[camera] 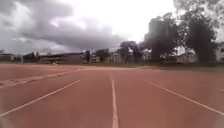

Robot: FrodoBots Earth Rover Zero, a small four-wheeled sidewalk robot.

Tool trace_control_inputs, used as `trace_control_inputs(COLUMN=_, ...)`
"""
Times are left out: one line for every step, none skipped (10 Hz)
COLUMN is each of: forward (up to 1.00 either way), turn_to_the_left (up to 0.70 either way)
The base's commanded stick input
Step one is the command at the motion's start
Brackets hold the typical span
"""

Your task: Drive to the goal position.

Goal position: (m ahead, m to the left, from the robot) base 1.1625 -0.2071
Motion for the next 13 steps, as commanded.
trace_control_inputs(forward=0.45, turn_to_the_left=0.2)
trace_control_inputs(forward=0.45, turn_to_the_left=0.04)
trace_control_inputs(forward=0.45, turn_to_the_left=0.0)
trace_control_inputs(forward=0.45, turn_to_the_left=0.0)
trace_control_inputs(forward=0.45, turn_to_the_left=0.0)
trace_control_inputs(forward=0.45, turn_to_the_left=0.0)
trace_control_inputs(forward=0.45, turn_to_the_left=0.0)
trace_control_inputs(forward=0.45, turn_to_the_left=0.0)
trace_control_inputs(forward=0.45, turn_to_the_left=0.0)
trace_control_inputs(forward=0.45, turn_to_the_left=0.0)
trace_control_inputs(forward=0.45, turn_to_the_left=0.0)
trace_control_inputs(forward=0.45, turn_to_the_left=0.0)
trace_control_inputs(forward=0.45, turn_to_the_left=0.0)
